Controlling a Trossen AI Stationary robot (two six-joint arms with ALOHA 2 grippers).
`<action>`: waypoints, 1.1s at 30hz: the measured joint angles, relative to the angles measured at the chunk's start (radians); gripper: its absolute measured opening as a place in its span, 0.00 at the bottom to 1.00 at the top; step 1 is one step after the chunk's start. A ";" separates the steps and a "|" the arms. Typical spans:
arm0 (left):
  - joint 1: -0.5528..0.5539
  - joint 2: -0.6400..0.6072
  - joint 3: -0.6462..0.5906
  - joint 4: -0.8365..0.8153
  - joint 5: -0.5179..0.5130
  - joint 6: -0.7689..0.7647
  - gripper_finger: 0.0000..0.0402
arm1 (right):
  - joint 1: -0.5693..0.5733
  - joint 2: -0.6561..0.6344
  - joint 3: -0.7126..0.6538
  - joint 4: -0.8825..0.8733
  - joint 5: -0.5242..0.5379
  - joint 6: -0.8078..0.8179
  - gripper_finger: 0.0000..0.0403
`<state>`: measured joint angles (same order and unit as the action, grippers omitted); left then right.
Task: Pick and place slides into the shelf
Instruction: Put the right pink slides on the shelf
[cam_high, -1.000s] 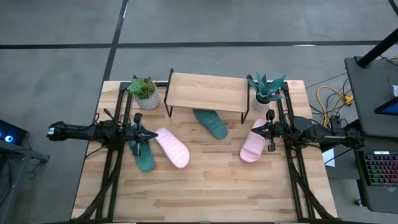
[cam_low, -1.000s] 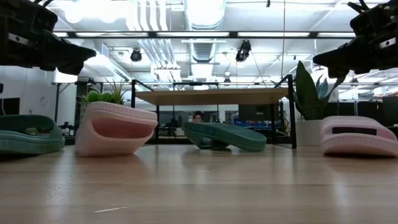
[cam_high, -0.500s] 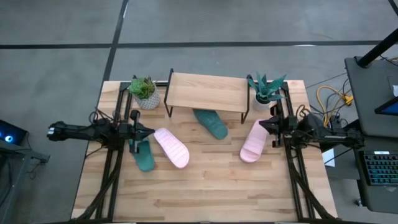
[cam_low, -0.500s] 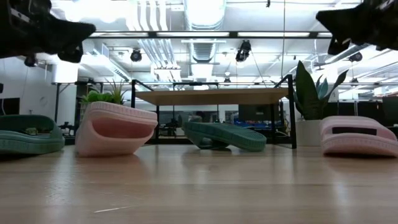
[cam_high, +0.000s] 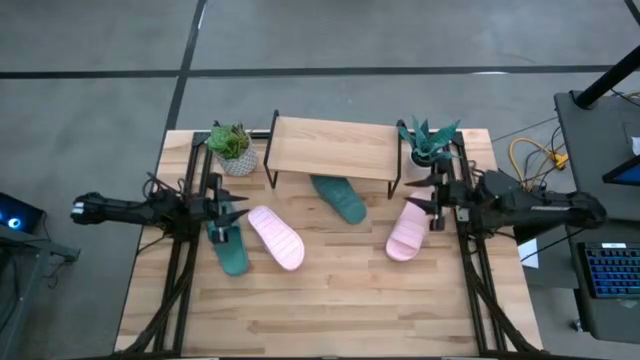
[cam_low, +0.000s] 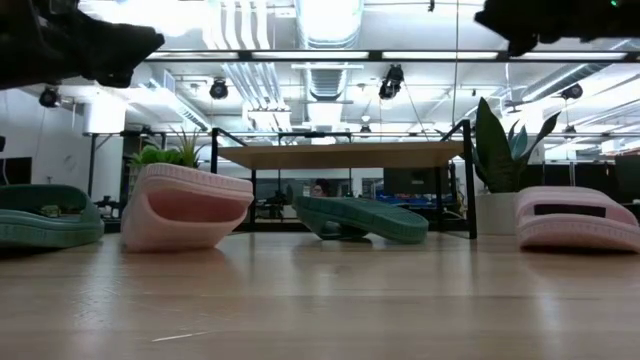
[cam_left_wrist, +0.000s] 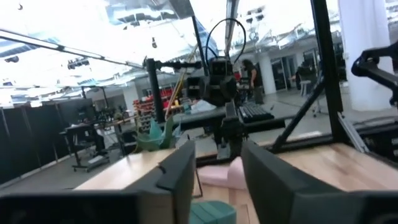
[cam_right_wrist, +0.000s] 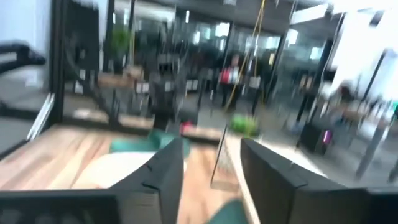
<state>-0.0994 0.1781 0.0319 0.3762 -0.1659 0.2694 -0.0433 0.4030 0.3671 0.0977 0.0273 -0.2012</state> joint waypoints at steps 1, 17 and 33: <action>0.000 0.005 0.000 0.009 0.000 0.000 0.34 | 0.000 0.031 0.043 -0.063 0.000 0.019 0.41; 0.000 0.049 0.000 0.023 -0.001 0.008 0.41 | 0.128 0.316 0.442 -0.737 0.272 0.266 0.45; 0.000 0.041 0.000 0.040 -0.006 0.085 0.41 | 0.521 0.521 0.458 -0.802 0.486 0.607 0.45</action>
<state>-0.0994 0.2195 0.0319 0.4158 -0.1722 0.3544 0.4779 0.9244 0.8255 -0.7048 0.5130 0.4055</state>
